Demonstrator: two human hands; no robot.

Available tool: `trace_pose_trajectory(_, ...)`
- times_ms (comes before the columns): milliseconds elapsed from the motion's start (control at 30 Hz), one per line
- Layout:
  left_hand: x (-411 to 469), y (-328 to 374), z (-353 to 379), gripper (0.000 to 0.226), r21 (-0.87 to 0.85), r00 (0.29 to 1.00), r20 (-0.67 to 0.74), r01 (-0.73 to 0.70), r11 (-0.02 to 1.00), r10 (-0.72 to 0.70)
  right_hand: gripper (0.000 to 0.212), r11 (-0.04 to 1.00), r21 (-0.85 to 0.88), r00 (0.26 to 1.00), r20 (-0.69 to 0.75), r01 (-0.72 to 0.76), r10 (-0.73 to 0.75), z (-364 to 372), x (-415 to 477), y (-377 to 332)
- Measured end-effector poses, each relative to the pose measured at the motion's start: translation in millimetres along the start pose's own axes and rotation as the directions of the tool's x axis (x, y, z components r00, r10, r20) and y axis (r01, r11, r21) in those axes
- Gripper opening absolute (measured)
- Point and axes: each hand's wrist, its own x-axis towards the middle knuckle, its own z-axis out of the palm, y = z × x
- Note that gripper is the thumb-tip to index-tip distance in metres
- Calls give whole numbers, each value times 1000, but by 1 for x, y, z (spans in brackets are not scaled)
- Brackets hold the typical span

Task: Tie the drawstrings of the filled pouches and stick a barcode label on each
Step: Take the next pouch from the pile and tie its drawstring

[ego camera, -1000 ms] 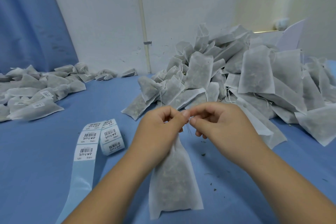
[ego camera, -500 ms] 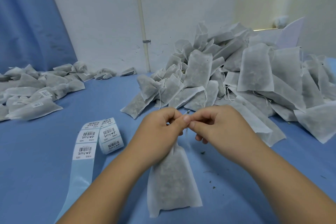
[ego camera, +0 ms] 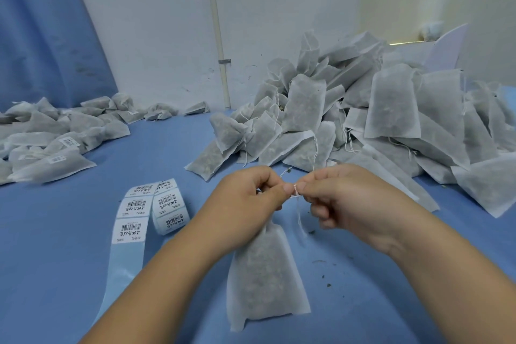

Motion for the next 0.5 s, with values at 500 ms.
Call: trace_pose_trajectory(500, -4, 2, -6, 16, 48, 990, 51, -135, 990, 133, 20, 922, 280, 938, 296, -267, 182, -11, -1, -7)
